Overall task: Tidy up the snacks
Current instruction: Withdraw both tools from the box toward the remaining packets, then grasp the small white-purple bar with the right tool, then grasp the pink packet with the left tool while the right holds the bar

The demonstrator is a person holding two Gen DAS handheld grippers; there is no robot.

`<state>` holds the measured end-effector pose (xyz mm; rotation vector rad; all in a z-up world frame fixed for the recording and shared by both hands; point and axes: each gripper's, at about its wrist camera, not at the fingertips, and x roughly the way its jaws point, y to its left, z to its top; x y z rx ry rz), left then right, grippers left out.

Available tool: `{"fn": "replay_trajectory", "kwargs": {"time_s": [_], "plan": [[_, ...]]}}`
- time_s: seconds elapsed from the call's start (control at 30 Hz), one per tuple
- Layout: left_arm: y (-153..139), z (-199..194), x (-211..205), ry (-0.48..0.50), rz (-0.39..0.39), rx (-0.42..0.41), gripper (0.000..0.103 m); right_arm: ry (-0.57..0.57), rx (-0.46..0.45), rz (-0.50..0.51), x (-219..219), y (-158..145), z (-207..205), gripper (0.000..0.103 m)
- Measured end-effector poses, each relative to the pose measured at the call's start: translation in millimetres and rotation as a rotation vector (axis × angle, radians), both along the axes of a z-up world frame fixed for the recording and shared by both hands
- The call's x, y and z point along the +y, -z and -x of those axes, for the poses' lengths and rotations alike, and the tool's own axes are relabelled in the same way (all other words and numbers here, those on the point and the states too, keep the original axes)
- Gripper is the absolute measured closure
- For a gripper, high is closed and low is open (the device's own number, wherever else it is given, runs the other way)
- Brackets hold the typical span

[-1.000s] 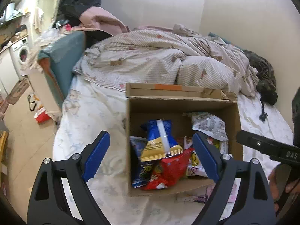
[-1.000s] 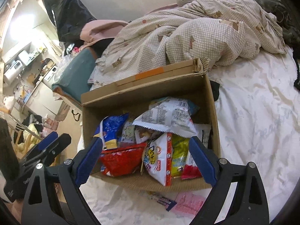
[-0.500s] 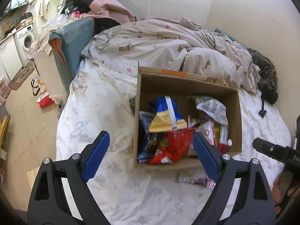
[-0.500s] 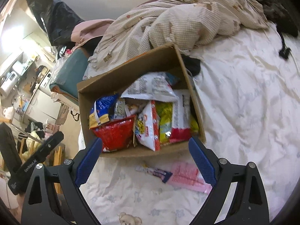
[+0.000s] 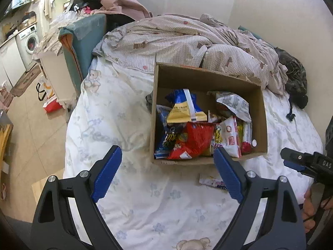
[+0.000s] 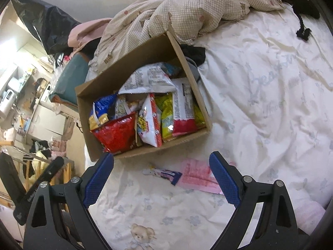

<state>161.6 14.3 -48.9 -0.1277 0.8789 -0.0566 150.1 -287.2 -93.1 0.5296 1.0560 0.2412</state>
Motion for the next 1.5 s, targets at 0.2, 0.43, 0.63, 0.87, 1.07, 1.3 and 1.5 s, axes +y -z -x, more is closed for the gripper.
{"fn": "replay_trajectory", "kwargs": {"time_s": [0.2,0.43,0.63,0.87,1.07,1.3,1.5], "plan": [[17,7,2,-0.043,0.009,0.077,0.015,-0.010,0.065,0.042,-7,17,3,0.008],[28,5,7,-0.078,0.053,0.124,0.015,0.017,0.177,0.078,-7,44,-5,0.008],[32,1,13,-0.099,0.095,0.150,0.015,-0.068,0.246,0.107,23,70,-24,0.008],[33,-4,15,-0.110,0.144,0.171,0.015,-0.396,0.182,0.380,118,86,-30,0.026],[35,-6,14,-0.105,0.124,0.178,0.015,-0.473,0.186,0.438,144,109,-36,0.039],[39,-7,12,-0.109,0.092,0.172,0.015,-0.490,0.223,0.382,137,112,-34,0.084],[44,-6,5,-0.079,0.053,0.178,0.015,-0.393,0.230,0.241,102,77,-12,0.084]]}}
